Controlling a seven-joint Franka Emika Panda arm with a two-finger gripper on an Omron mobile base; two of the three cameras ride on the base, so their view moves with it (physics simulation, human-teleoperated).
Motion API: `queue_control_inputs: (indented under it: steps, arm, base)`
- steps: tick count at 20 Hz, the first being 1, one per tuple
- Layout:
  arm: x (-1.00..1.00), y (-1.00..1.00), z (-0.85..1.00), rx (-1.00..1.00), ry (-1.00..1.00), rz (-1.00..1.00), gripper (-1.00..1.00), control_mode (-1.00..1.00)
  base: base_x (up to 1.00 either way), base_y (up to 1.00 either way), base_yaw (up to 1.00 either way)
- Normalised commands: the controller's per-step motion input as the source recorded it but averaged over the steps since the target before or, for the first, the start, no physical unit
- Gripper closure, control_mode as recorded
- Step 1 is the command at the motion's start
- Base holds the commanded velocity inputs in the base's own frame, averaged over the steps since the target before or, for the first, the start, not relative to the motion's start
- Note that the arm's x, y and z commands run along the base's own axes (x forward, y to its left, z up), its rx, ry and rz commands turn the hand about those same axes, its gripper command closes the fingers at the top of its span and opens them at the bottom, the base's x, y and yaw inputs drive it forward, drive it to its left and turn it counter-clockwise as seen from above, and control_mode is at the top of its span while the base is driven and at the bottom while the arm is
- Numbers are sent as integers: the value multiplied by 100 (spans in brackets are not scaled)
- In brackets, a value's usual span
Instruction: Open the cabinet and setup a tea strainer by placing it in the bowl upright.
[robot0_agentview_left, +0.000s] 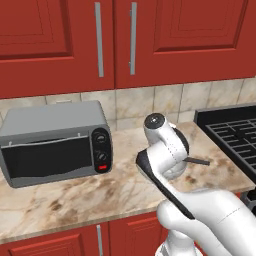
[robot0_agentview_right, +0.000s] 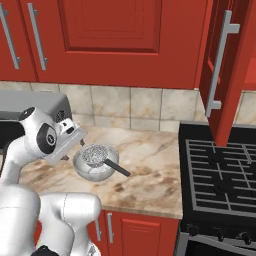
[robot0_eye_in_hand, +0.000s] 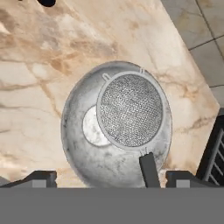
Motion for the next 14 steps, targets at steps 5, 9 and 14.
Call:
queue_control_inputs:
  steps: [5,9,14]
  arm:
    - [-48,-72,58,30,20,-25,-100,-100]
    - [-57,-74,58,36,4,-33,-100,-100]
    - [-64,-35,76,23,-6,-45,-100,-100]
  base:
    - [0,0,0]
    - [0,0,0]
    - [0,0,0]
